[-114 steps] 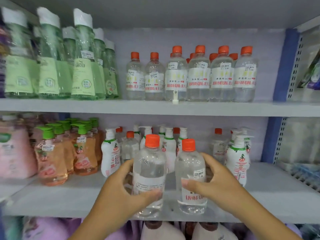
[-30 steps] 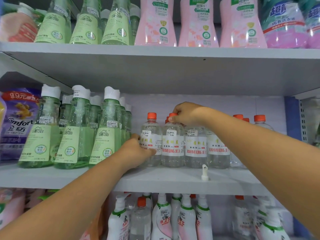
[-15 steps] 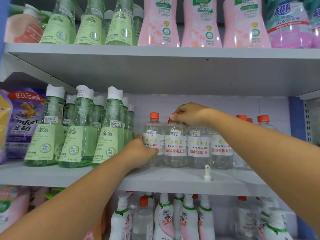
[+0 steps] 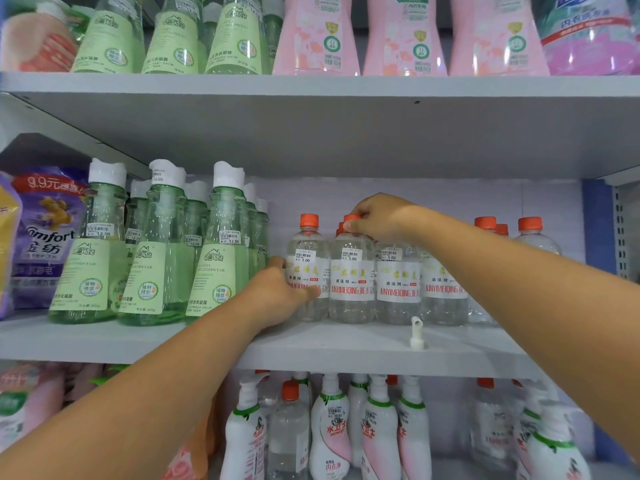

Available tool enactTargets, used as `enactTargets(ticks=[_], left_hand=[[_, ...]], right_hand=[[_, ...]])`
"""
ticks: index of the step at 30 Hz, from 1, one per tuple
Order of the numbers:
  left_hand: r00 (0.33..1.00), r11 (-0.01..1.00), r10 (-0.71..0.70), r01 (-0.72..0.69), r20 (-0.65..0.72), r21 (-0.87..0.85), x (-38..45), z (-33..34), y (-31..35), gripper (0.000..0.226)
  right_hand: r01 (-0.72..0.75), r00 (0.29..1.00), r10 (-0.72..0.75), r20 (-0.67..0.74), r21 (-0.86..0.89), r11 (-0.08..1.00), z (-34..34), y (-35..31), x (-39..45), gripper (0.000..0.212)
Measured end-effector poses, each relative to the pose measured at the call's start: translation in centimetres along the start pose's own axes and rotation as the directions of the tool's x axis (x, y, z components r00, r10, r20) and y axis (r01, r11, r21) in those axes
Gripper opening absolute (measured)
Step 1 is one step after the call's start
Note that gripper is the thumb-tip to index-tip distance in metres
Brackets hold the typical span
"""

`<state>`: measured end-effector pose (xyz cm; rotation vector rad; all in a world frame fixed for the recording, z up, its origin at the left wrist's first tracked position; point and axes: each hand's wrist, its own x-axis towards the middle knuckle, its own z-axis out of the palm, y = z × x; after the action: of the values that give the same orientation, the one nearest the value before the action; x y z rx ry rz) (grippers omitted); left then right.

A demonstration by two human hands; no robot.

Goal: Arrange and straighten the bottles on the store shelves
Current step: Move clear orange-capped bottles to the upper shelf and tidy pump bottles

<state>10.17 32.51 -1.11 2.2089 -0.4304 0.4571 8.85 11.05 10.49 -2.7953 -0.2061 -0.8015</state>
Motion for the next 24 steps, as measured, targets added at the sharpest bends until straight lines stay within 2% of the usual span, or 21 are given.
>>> enactTargets(ticks=[6,10,14,18,22,24], left_hand=[[1.0,1.0,-0.003,0.004,0.012,-0.015,0.0,0.0,0.0,0.061],[1.0,0.999,-0.005,0.006,0.013,-0.051,0.3,0.2,-0.1,0.056],[1.0,0.999,0.001,-0.001,0.003,-0.043,0.6,0.1,-0.3,0.058],[1.0,0.999,-0.003,0.003,0.005,-0.049,0.8,0.3,-0.5,0.063],[1.0,0.999,0.012,-0.013,-0.01,-0.033,1.0,0.3,-0.8,0.061],[1.0,1.0,0.007,-0.008,-0.017,-0.028,1.0,0.3,-0.9,0.058]], right_hand=[[-0.018,1.0,0.018,-0.011,0.009,1.0,0.0,0.1,-0.1,0.035],[0.01,0.998,-0.008,-0.068,0.039,0.999,-2.6,1.9,-1.4,0.047],[-0.036,0.998,0.041,0.04,-0.11,0.993,-4.2,5.0,-2.4,0.031],[-0.046,0.999,0.047,0.012,-0.053,0.998,-3.5,5.6,-2.1,0.027],[-0.074,0.997,0.073,-0.012,-0.039,0.997,-3.3,5.4,-2.6,0.034],[-0.063,0.998,0.063,-0.002,-0.089,0.994,-3.4,5.3,-2.9,0.047]])
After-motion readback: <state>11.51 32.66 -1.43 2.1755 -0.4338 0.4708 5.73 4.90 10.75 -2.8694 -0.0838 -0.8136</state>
